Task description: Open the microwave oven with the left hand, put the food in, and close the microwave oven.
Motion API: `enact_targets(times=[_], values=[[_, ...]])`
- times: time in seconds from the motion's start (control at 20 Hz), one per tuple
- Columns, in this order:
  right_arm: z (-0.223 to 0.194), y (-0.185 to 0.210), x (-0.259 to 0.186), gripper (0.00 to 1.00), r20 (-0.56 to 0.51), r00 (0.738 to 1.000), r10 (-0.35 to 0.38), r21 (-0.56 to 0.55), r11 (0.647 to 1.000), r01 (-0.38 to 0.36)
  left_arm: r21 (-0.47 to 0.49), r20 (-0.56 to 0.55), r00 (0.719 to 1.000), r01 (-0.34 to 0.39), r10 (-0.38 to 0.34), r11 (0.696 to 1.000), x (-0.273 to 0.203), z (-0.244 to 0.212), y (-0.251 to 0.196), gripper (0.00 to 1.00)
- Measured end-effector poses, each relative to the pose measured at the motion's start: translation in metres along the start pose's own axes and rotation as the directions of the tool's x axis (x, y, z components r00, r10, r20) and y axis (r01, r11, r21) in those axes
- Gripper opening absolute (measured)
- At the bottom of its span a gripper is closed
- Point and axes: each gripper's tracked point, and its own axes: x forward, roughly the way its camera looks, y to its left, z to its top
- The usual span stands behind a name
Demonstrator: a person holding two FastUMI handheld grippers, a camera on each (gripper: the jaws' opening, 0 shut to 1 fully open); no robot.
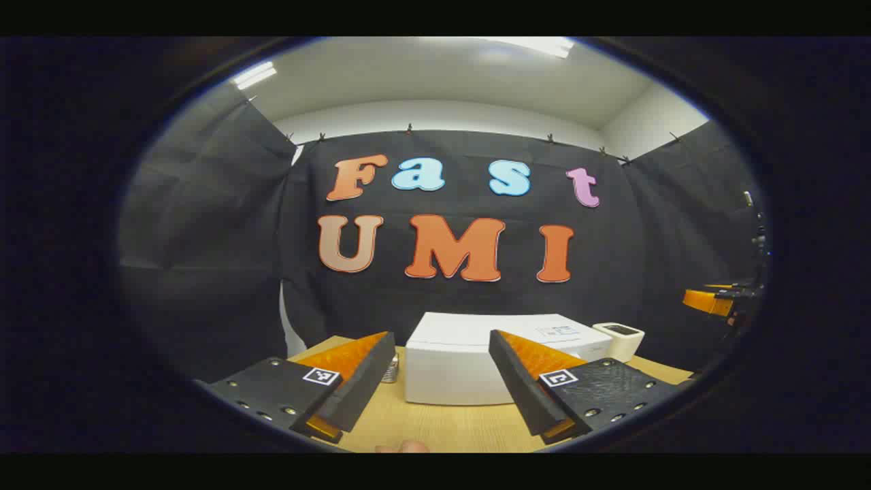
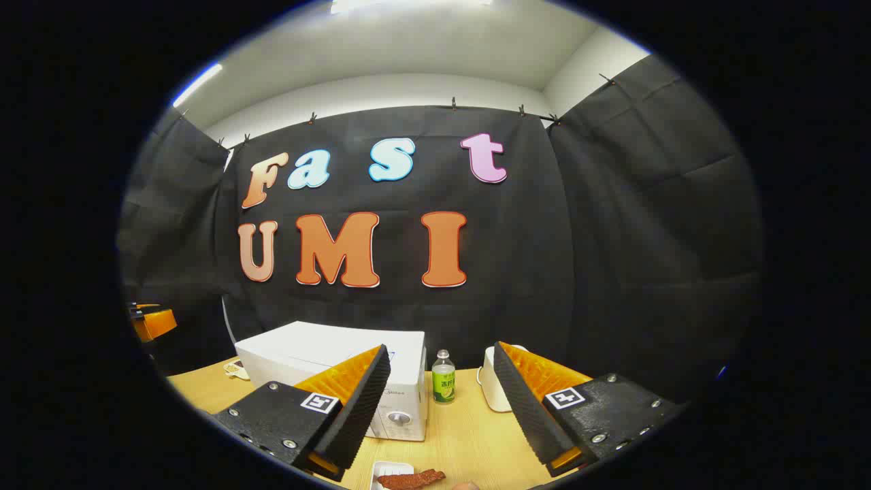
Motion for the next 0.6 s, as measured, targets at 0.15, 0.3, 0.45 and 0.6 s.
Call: enact_targets(times=[0.15,0.3,0.45,0.6], values=[[-0.003,-0.006,0.0,0.95,-0.003,1.0,-0.009,-0.001,1.0,0.009,0.014,-0.01,1.0,0.006,-0.006,1.0,0.002,0.0,-0.002,0.9],[-0.008,-0.011,0.002,0.95,-0.012,1.0,-0.015,0.011,1.0,0.015,0.029,-0.013,1.0,0.024,-0.024,0.999,0.006,0.004,-0.011,0.9],[-0.009,-0.014,0.002,0.95,-0.018,1.0,-0.018,0.013,1.0,0.019,0.055,0.0,1.0,0.028,-0.028,0.998,0.009,0.008,-0.023,0.86],[-0.006,-0.016,0.0,0.95,-0.012,1.0,-0.024,0.007,1.0,0.024,0.065,-0.003,0.999,0.051,-0.051,0.997,0.006,0.005,-0.034,0.9]])
